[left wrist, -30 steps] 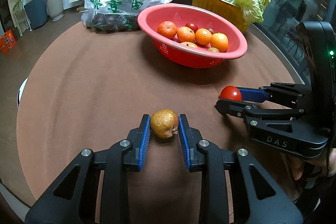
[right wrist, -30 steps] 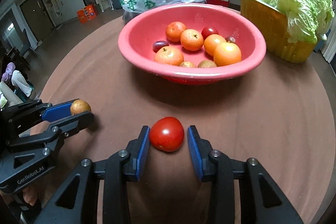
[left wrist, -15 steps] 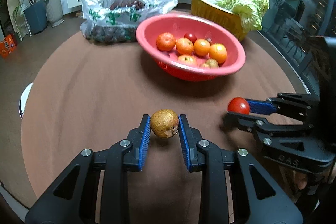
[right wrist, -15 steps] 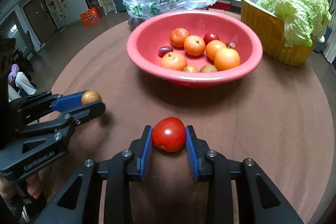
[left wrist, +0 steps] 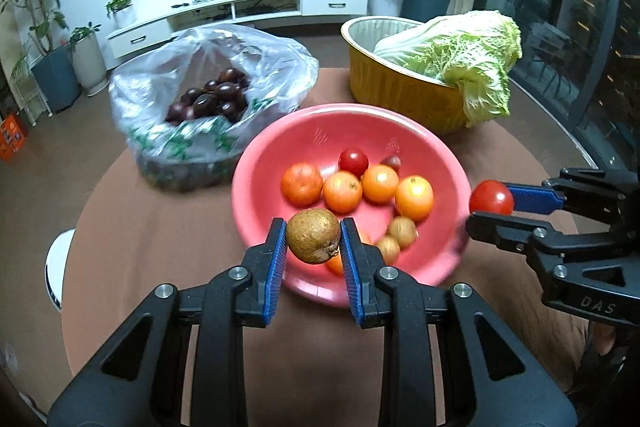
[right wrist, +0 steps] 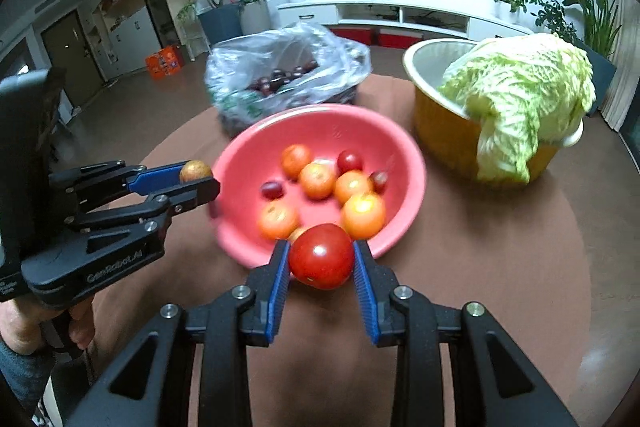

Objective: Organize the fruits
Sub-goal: 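Carry potato and tomato over the red bowl and open both grippers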

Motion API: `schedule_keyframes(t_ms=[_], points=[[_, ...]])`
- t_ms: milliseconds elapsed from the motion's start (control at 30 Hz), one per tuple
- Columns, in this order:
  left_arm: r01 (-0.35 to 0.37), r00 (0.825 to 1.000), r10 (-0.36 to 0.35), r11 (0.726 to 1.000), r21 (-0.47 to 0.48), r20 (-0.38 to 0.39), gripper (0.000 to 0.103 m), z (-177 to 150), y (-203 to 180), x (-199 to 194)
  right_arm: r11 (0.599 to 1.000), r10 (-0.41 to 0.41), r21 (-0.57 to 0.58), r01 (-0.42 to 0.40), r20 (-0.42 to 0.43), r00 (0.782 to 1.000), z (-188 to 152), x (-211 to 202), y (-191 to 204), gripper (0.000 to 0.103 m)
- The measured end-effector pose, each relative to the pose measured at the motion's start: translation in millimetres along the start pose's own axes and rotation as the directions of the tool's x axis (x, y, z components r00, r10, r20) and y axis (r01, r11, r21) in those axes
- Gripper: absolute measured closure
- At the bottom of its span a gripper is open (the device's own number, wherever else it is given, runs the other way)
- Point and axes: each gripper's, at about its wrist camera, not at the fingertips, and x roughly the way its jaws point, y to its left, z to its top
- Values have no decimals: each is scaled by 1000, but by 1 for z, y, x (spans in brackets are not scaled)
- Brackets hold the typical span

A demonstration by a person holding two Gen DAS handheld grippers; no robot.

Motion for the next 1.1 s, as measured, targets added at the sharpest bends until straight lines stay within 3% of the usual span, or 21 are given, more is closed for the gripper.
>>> schedule_keyframes(t_ms=[167,400,933,1000,1033,1067,1100], points=[[12,999,-11,1000,9,-39,78,16,4,32,1000,3,-24,-4,-12,1000,18,22,-4,69],[21,996,-21,1000,-7,-83,78,7,14,58,997,-15,-74,11,-53,998,17,46,0,69],[23,995,-23,1000,2,-101,74,10,13,69,996,-39,-85,33,-64,997,14,52,-4,64],[28,995,-28,1000,-6,-97,72,10,14,68,995,-44,-90,39,-62,997,14,52,-2,64],[31,995,-32,999,-8,-92,65,10,14,66,995,-47,-92,41,-61,997,14,51,-2,64],[33,996,-34,999,-7,-84,50,10,13,64,995,-50,-93,45,-58,997,14,49,-2,63],[27,997,-27,1000,-2,-67,45,11,11,59,994,-54,-95,49,-54,997,14,46,-2,61]])
